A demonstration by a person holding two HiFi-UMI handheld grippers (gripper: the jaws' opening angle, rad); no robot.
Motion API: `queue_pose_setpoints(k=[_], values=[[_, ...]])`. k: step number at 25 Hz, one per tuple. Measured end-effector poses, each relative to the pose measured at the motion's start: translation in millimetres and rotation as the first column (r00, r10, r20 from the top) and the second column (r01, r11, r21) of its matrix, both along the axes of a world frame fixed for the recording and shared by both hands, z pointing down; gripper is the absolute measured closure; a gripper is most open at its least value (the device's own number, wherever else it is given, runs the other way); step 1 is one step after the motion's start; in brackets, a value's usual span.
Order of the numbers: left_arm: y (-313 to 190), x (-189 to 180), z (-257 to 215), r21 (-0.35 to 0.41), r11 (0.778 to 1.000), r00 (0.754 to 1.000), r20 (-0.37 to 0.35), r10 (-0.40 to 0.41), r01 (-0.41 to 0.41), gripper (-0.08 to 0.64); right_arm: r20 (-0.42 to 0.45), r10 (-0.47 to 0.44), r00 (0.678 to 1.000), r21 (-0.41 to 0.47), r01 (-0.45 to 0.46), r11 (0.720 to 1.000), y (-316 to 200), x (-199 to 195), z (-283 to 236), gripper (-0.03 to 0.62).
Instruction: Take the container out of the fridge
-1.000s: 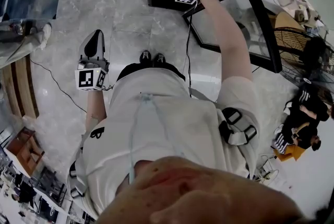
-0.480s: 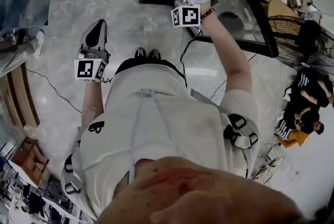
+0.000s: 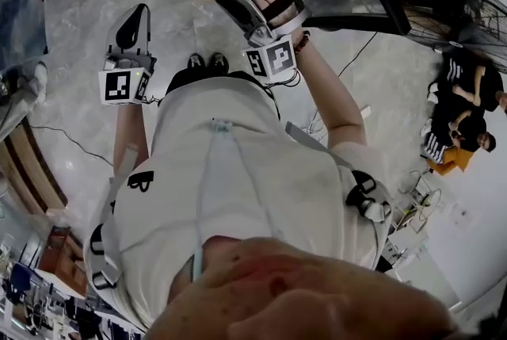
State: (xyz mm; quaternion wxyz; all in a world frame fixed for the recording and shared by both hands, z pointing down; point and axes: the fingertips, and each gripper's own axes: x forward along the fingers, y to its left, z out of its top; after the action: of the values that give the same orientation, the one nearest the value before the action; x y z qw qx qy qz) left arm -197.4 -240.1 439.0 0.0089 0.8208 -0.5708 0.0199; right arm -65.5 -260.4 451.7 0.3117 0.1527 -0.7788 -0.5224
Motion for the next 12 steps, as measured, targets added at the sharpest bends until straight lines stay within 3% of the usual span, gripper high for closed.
queue_pose_setpoints(k=[6,12], values=[[-4,26,0,0.008,0.998,0.998,0.01,0.065,-0.065,0.551,-0.008,0.069,0.998,-0.059,-0.069,0.996,24,26,20,0.416],[-2,36,-1,0.005,0.997,0.996,0.015,0.083,-0.083,0.551,-0.015,0.078,0.997,-0.048,-0.079,0.996,24,34,16,0.416]])
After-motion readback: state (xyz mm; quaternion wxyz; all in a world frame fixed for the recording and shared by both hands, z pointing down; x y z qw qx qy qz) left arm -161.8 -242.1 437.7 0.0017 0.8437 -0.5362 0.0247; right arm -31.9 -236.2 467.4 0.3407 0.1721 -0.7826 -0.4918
